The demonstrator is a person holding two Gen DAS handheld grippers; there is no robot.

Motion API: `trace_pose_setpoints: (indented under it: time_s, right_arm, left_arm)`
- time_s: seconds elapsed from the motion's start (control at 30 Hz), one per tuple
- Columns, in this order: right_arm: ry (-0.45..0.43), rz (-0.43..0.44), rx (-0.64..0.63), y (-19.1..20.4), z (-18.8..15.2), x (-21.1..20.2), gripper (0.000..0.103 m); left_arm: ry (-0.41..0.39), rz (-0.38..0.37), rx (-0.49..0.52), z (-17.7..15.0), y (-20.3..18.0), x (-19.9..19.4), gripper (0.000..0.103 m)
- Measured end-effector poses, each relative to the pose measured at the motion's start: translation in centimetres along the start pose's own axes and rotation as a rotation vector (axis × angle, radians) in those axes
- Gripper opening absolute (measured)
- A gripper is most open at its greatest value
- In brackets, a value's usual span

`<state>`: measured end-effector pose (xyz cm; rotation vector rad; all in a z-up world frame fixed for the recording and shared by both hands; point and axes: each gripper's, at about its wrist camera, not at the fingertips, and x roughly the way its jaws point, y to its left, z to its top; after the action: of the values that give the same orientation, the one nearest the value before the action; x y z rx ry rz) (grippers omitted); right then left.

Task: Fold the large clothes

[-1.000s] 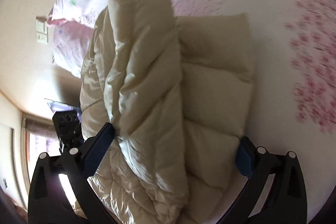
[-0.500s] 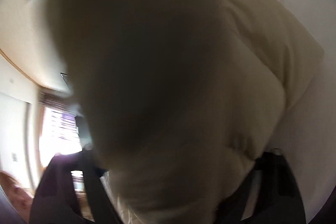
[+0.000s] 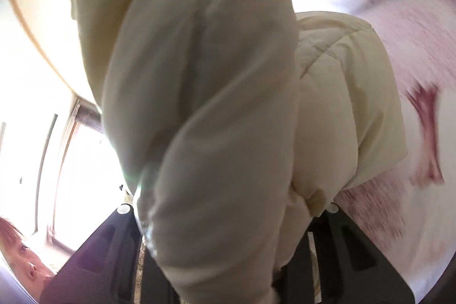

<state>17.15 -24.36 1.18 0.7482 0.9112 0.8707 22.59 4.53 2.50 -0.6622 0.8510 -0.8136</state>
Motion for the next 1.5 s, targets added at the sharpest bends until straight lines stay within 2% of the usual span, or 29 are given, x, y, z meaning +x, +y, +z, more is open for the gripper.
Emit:
trace_pose_setpoints:
  time_s: [0.2, 0.33, 0.43, 0.53, 0.63, 0.7, 0.83, 0.9, 1.0, 1.03, 1.1, 1.13, 1.23, 1.33, 1.37, 1.4, 1.5]
  right_arm:
    - [0.022, 0.024, -0.017, 0.8, 2.7, 5.3, 0.026]
    - [0.045, 0.012, 0.013, -0.6, 3.4, 8.1, 0.027]
    - [0.056, -0.044, 0.060, -2.4, 3.7, 10.1, 0.030]
    - [0.047, -0.073, 0.099, -3.3, 3.5, 10.4, 0.040]
    - [0.033, -0.141, 0.120, -3.5, 2.6, 9.6, 0.059]
    - [0.021, -0.179, 0.145, -3.6, -0.3, 7.3, 0.070]
    - [-0.044, -0.256, 0.176, -2.9, -2.3, 3.6, 0.075]
    - [-0.102, -0.336, 0.145, -1.8, -3.2, 1.6, 0.075]
    - [-0.249, -0.537, 0.015, 2.0, -5.7, -2.3, 0.075]
    - [-0.309, -0.612, -0.053, 3.8, -6.9, -3.4, 0.070]
    - [-0.346, -0.629, -0.158, 6.1, -8.5, -4.6, 0.058]
    - [-0.333, -0.610, -0.211, 7.3, -9.5, -4.5, 0.050]
    - [-0.241, -0.564, -0.366, 10.5, -12.5, -2.9, 0.036]
    - [-0.154, -0.572, -0.457, 11.1, -14.6, -2.3, 0.033]
    - [-0.142, -0.585, -0.465, 11.4, -14.3, -0.7, 0.033]
    - [-0.127, -0.601, -0.473, 11.5, -15.4, 0.2, 0.033]
    - [-0.072, -0.670, -0.465, 9.4, -15.5, 1.3, 0.030]
  left_arm:
    - [-0.084, 0.123, 0.026, 2.5, 1.8, -3.7, 0.048]
    - [-0.085, 0.197, -0.004, 3.5, 4.7, -4.0, 0.048]
    - [-0.063, 0.249, -0.035, 3.6, 7.0, -3.2, 0.048]
    - [-0.049, 0.268, -0.045, 3.7, 8.4, -2.3, 0.051]
    - [-0.032, 0.305, -0.028, 3.7, 8.6, -1.8, 0.056]
    - [-0.026, 0.312, -0.029, 4.1, 8.4, -1.4, 0.060]
    - [-0.071, 0.337, -0.022, 4.1, 7.7, -3.2, 0.063]
    - [-0.128, 0.387, 0.019, 3.9, 6.7, -4.7, 0.063]
    - [-0.198, 0.475, 0.123, 3.0, 4.0, -6.2, 0.063]
    - [-0.215, 0.497, 0.170, 2.2, 2.7, -6.7, 0.063]
    - [-0.225, 0.521, 0.255, 0.6, 0.6, -7.1, 0.063]
    - [-0.224, 0.534, 0.315, -0.4, -0.8, -6.9, 0.063]
    - [-0.189, 0.550, 0.447, -2.7, -3.9, -5.5, 0.063]
    - [-0.130, 0.537, 0.502, -4.2, -5.1, -4.0, 0.063]
    - [-0.104, 0.547, 0.518, -4.7, -5.2, -3.2, 0.063]
    - [-0.087, 0.562, 0.529, -5.1, -5.0, -2.7, 0.064]
    - [-0.029, 0.583, 0.518, -5.4, -3.7, -1.2, 0.064]
